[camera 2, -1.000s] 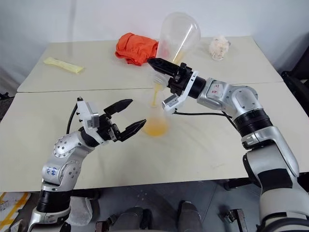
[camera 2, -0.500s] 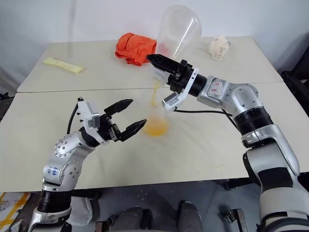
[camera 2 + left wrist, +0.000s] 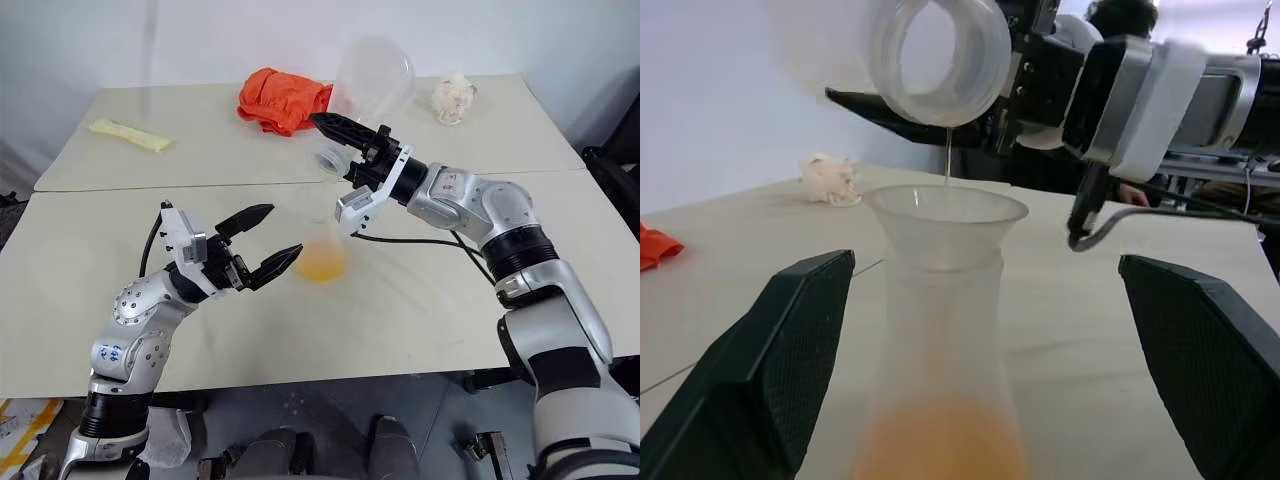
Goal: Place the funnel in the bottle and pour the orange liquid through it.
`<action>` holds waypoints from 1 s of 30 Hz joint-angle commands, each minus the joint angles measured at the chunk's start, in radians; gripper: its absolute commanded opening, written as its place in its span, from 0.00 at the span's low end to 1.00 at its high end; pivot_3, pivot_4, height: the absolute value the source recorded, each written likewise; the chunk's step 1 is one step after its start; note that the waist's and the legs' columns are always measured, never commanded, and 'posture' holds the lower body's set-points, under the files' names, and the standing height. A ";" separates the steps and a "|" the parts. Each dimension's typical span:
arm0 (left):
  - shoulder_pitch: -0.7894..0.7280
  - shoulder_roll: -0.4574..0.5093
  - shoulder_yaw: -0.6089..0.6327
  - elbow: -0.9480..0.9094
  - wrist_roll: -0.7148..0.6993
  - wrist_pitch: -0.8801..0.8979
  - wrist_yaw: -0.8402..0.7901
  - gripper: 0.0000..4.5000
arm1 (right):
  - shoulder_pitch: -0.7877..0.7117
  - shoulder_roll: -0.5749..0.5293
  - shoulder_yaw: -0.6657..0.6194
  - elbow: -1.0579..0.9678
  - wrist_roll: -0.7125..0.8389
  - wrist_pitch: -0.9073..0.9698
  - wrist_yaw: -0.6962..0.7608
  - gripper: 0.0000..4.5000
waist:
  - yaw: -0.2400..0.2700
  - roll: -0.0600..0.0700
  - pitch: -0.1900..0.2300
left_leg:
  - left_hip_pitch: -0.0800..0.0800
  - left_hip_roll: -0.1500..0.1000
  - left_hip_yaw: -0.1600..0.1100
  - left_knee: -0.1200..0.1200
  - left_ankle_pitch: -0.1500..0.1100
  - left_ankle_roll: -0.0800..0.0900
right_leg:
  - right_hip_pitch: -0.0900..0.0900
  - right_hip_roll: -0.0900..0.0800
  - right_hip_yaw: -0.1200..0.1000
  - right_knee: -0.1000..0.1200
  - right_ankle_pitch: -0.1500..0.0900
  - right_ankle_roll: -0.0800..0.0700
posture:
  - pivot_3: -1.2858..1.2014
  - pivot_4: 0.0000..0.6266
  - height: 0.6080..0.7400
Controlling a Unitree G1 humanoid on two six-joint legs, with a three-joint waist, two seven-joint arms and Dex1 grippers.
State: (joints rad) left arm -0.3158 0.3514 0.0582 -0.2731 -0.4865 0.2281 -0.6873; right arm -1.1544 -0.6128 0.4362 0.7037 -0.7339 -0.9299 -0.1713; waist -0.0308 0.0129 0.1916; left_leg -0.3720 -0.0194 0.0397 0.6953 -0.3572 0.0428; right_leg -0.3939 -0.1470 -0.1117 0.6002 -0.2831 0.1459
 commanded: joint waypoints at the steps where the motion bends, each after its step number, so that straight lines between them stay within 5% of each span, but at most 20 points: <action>1: 0.002 0.000 0.012 -0.031 -0.009 -0.021 0.003 1.00 | -0.010 0.000 -0.100 -0.025 0.327 -0.031 0.185 0.55 | 0.001 0.000 0.000 | 0.000 0.000 0.000 0.000 0.000 0.000 | 0.000 0.000 0.000 0.000 0.000 0.000 | 0.52 0.24 1.00; 4: 0.003 0.009 0.016 -0.029 -0.012 -0.017 -0.004 1.00 | 0.097 0.031 -0.202 -0.199 0.943 0.282 0.646 0.55 | 0.004 0.000 0.000 | 0.000 0.000 -0.002 0.000 0.000 0.000 | 0.002 0.000 -0.002 -0.001 0.000 0.000 | 0.52 0.24 1.00; 8: -0.002 0.020 0.020 -0.022 -0.018 -0.011 -0.014 1.00 | 0.208 -0.061 -0.386 -0.346 1.332 0.754 0.955 0.55 | 0.016 0.000 0.000 | 0.000 0.001 -0.005 0.002 0.000 0.001 | 0.004 -0.001 -0.004 -0.001 0.000 0.000 | 0.52 0.24 1.00; 12: -0.005 0.030 0.021 -0.021 -0.026 -0.002 -0.024 1.00 | 0.284 -0.172 -0.505 -0.323 1.329 1.009 0.902 0.55 | 0.036 0.000 0.000 | -0.002 -0.001 -0.004 0.002 -0.001 0.002 | 0.003 -0.003 -0.004 -0.004 0.000 0.000 | 0.52 0.24 1.00; 16: -0.008 0.039 0.021 -0.018 -0.033 0.011 -0.036 1.00 | 0.435 -0.221 -0.626 -0.304 1.301 1.016 0.928 0.55 | 0.035 0.000 0.000 | -0.002 0.000 -0.003 0.001 -0.001 0.001 | 0.003 -0.002 -0.005 -0.006 0.000 0.000 | 0.52 0.24 1.00; 28: -0.037 0.061 0.025 -0.005 -0.047 0.040 -0.055 1.00 | 0.657 -0.141 -0.823 -0.232 1.285 0.988 0.887 0.55 | 0.037 0.000 0.000 | -0.002 -0.001 0.001 0.003 -0.001 0.002 | 0.003 -0.002 -0.004 -0.006 0.000 0.000 | 0.52 0.24 1.00; 30: -0.041 0.065 0.029 -0.004 -0.049 0.045 -0.058 1.00 | 0.667 -0.124 -0.837 -0.240 1.276 0.971 0.882 0.72 | 0.042 0.000 0.000 | -0.001 -0.001 0.001 0.003 -0.001 0.002 | 0.004 -0.002 -0.004 -0.006 0.000 0.000 | 0.52 0.24 1.00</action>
State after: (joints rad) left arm -0.3433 0.4094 0.0700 -0.2613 -0.5115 0.2742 -0.7377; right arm -0.4964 -0.7423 -0.3687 0.4769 0.5380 0.0531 0.7229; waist 0.0108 0.0127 0.1917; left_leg -0.3727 -0.0203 0.0411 0.6982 -0.3578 0.0447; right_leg -0.3895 -0.1487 -0.1151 0.5942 -0.2827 0.1463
